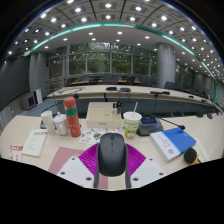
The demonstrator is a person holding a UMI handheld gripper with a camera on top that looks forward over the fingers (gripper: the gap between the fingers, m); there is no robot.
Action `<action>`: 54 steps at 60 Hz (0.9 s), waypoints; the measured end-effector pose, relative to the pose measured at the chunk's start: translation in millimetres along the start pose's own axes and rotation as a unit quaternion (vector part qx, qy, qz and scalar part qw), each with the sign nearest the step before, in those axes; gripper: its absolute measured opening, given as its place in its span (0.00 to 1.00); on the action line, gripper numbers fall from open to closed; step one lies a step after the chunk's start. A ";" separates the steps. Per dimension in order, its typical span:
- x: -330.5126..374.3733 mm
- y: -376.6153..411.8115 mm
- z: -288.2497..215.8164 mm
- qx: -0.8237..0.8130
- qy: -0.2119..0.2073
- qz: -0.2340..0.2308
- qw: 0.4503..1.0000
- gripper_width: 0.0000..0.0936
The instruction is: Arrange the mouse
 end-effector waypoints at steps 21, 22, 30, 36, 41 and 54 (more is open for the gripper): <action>-104.0 140.4 89.7 0.001 0.101 -0.036 0.994 0.39; -105.9 142.1 94.2 0.001 0.105 -0.034 0.994 0.40; -114.1 145.3 115.7 -0.003 0.119 -0.028 0.992 0.48; -99.3 142.8 112.4 0.002 0.123 -0.018 0.992 0.69; -70.7 141.7 97.4 0.006 0.112 -0.012 0.994 0.92; 59.4 141.0 60.3 -0.005 0.083 0.007 0.997 0.92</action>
Point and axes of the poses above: the point between the fingertips, and its own axes, seen from behind it with the camera up: y to the left, z down, x backward, against the way the camera looks, the point moved 4 cm from there along x, backward, against the way the camera looks, and after that the axes turned 8 degrees about y, right-handed, at the moved point
